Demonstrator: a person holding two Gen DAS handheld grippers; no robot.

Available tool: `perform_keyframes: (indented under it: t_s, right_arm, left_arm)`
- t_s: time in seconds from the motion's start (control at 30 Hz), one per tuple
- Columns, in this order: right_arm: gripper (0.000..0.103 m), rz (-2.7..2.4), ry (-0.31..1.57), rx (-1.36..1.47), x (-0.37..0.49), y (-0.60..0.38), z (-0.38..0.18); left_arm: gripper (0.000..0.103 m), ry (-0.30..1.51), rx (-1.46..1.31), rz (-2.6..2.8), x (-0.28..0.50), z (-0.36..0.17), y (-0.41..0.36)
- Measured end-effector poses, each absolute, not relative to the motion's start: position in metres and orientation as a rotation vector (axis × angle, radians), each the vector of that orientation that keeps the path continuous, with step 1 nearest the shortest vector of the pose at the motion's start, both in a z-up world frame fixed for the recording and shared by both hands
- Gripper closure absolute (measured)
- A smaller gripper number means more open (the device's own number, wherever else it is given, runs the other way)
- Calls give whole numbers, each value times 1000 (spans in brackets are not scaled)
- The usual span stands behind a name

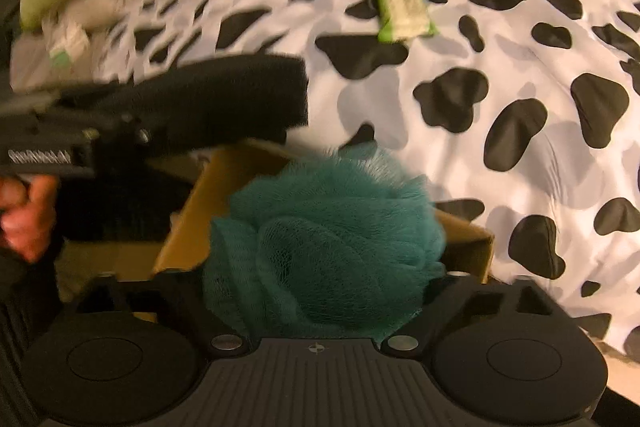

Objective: Organize soft objects
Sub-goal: 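Open the right gripper to drop the loofah while the left drops the sponge into the box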

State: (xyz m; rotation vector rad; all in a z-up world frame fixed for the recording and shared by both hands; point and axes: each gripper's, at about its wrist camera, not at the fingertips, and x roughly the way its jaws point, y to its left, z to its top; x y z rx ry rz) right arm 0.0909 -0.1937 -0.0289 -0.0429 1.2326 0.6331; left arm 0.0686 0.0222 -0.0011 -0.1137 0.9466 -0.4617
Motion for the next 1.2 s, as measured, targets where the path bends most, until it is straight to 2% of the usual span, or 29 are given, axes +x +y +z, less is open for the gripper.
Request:
perform_keyframes:
  t_s: [0.53,0.67,0.77,1.2]
  right_arm:
    - [0,508,1197,61,93,-224,-24]
    - [0,504,1199,60,94,-224,-24]
    - [0,503,1199,56,94,-223,-24]
    - [0,479,1268,4,96,-222,-37]
  left_arm:
    - [42,1009,-38,-435,54,-10,6]
    - [22,1052,-4,-459,55,-17,-3]
    - [19,1068,-3,-459,56,-20,-2]
    - [19,1253,-30,-332,67,-44,11]
